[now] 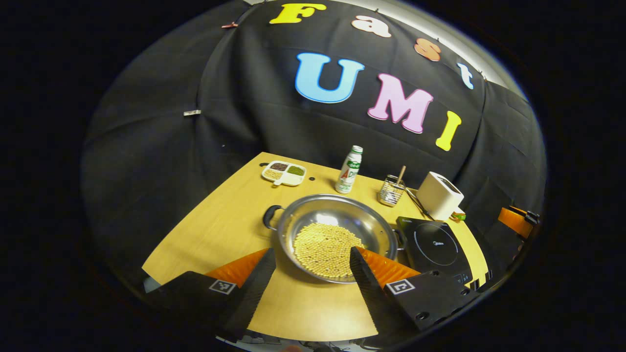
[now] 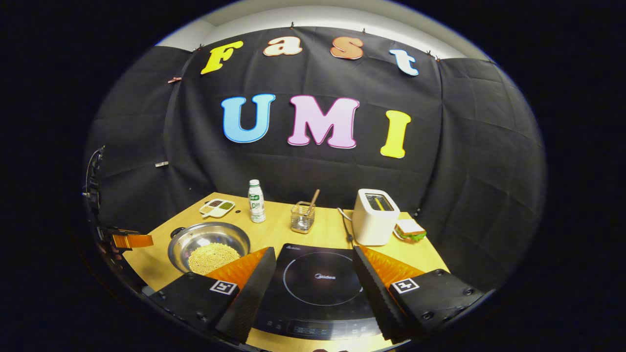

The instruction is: First push the handle of the pot to place it horizontally, then grasp the pot with both hands and set it on the induction cooktop.

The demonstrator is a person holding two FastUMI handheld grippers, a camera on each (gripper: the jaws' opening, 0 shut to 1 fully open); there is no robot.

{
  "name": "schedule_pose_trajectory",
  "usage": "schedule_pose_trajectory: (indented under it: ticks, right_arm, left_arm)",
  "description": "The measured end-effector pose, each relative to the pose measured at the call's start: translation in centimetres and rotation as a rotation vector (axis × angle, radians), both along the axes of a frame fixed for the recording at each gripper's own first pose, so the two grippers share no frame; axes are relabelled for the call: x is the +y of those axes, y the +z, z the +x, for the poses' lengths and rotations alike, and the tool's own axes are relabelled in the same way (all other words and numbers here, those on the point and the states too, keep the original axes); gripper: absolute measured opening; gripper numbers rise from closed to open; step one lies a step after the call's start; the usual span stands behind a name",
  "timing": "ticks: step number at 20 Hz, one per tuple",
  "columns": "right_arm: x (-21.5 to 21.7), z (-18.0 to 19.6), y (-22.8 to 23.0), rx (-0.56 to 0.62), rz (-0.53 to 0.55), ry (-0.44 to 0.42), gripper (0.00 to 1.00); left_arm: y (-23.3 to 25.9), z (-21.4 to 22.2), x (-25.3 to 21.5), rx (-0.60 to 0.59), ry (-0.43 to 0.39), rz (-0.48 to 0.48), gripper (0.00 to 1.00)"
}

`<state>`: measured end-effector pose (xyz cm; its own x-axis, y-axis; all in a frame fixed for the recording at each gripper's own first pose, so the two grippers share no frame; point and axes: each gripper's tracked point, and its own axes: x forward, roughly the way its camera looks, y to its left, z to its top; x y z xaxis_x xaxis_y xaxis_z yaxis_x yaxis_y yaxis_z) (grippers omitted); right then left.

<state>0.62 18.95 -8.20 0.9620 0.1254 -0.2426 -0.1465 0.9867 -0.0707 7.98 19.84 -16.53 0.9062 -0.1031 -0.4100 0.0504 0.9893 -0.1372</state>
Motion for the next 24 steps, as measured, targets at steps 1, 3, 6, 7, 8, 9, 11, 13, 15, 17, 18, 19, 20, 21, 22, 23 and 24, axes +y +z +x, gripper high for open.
schedule_pose_trajectory:
  ticks: [1,3,6,7,8,9,11,13,15,17,18,19,20,21,22,23,24]
  right_arm:
    - [1.2,0.3,-0.2,0.009,0.01,0.011,0.98]
    - [3.6,1.3,-0.8,0.026,0.043,0.027,0.98]
    - [6.2,2.8,-2.6,0.088,0.079,0.03,0.98]
    - [6.9,3.3,-3.3,0.11,0.096,0.031,0.99]
    - [7.6,3.8,-4.2,0.142,0.11,0.028,0.98]
    - [8.1,4.0,-5.0,0.166,0.12,0.025,0.98]
    - [9.1,4.9,-6.6,0.205,0.137,0.026,0.98]
    - [10.0,5.9,-8.3,0.245,0.144,0.028,0.98]
    - [11.1,6.9,-10.1,0.292,0.156,0.034,0.98]
    - [12.1,7.6,-11.8,0.335,0.161,0.038,0.99]
    - [12.5,8.0,-12.7,0.347,0.157,0.04,0.99]
    - [12.9,8.5,-13.5,0.355,0.153,0.043,0.99]
    - [13.3,9.0,-14.2,0.364,0.15,0.048,0.99]
    - [13.4,9.5,-15.1,0.377,0.147,0.048,0.99]
    - [13.7,10.0,-15.9,0.394,0.15,0.049,0.99]
    - [13.9,10.4,-16.9,0.412,0.156,0.046,0.99]
    - [14.1,10.8,-17.8,0.432,0.161,0.04,0.99]
  left_arm:
    - [0.2,0.2,1.3,-0.002,0.016,-0.001,0.96]
    - [0.3,0.9,3.5,0.002,0.029,0.01,0.95]
    - [0.4,2.2,5.6,0.008,0.026,0.037,0.96]
    - [0.5,2.7,6.0,0.006,0.016,0.055,0.96]
    - [0.6,3.3,6.3,0.001,0.004,0.073,0.96]
    - [0.6,4.0,6.4,-0.004,-0.009,0.086,0.93]
    - [0.4,5.5,6.3,-0.003,-0.032,0.099,0.95]
    - [0.1,7.1,6.0,-0.002,-0.055,0.102,0.95]
    - [-0.4,9.0,6.0,0.002,-0.073,0.108,0.95]
    - [-1.0,10.5,5.9,0.005,-0.089,0.121,0.95]
    - [-1.4,11.5,5.9,0.006,-0.094,0.125,0.95]
    - [-1.8,12.3,5.9,0.009,-0.096,0.126,0.95]
    - [-2.2,13.1,5.9,0.014,-0.1,0.129,0.95]
    - [-2.7,13.9,6.0,0.02,-0.1,0.135,0.95]
    - [-3.1,14.5,6.1,0.022,-0.101,0.139,0.95]
    - [-3.4,15.2,6.1,0.023,-0.104,0.143,0.95]
    - [-3.9,16.0,6.1,0.026,-0.108,0.149,0.95]
